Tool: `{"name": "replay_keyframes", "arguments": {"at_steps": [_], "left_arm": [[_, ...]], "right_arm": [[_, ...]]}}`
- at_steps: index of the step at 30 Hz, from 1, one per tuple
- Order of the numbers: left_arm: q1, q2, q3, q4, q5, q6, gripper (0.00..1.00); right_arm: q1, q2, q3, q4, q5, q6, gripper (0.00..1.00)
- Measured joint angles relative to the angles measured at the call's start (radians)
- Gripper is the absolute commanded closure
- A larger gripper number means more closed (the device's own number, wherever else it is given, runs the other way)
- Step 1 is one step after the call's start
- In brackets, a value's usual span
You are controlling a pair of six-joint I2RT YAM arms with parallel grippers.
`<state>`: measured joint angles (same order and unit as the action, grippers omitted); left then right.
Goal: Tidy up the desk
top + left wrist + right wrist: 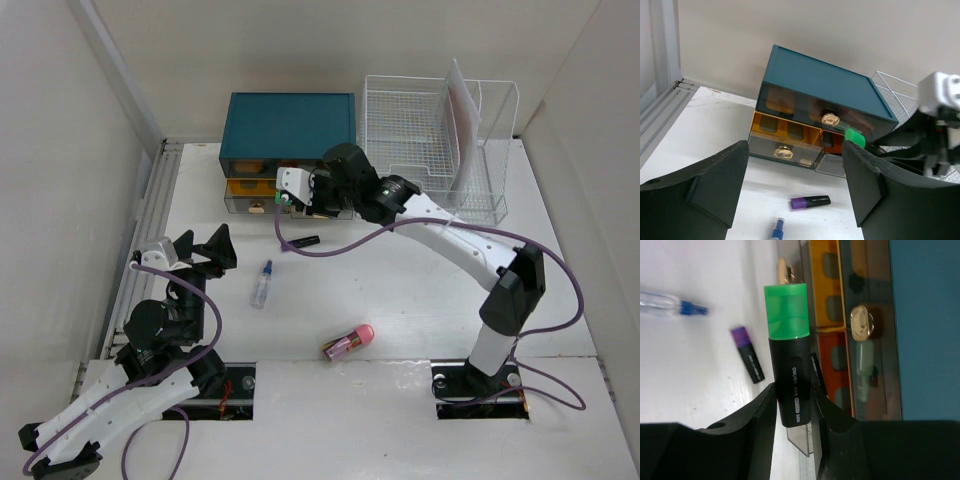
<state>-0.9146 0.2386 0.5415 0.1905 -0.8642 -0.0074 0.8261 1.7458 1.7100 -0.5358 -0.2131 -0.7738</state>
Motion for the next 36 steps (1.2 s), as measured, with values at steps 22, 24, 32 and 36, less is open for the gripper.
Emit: {"name": "replay_keyframes", "arguments": {"at_steps": [22, 24, 32, 36], "left_arm": [[0.000, 0.000, -0.004, 0.000, 0.000, 0.000, 0.28], [0.000, 0.000, -0.004, 0.000, 0.000, 0.000, 0.28], [0.000, 0.000, -0.004, 0.000, 0.000, 0.000, 0.28], [0.000, 0.000, -0.004, 0.000, 0.001, 0.000, 0.28]], "right_arm": [[-0.042, 0.168, -0.005, 0.077, 0.311, 0.013, 0.70], [-0.042, 0.168, -0.005, 0.077, 0.313, 0.015, 0.55], [-0.047, 0.168, -0.006, 0.080, 0.322, 0.023, 0.47], [-0.048, 0.162, -0.018, 0.093, 0.307, 0.028, 0.47]]}}
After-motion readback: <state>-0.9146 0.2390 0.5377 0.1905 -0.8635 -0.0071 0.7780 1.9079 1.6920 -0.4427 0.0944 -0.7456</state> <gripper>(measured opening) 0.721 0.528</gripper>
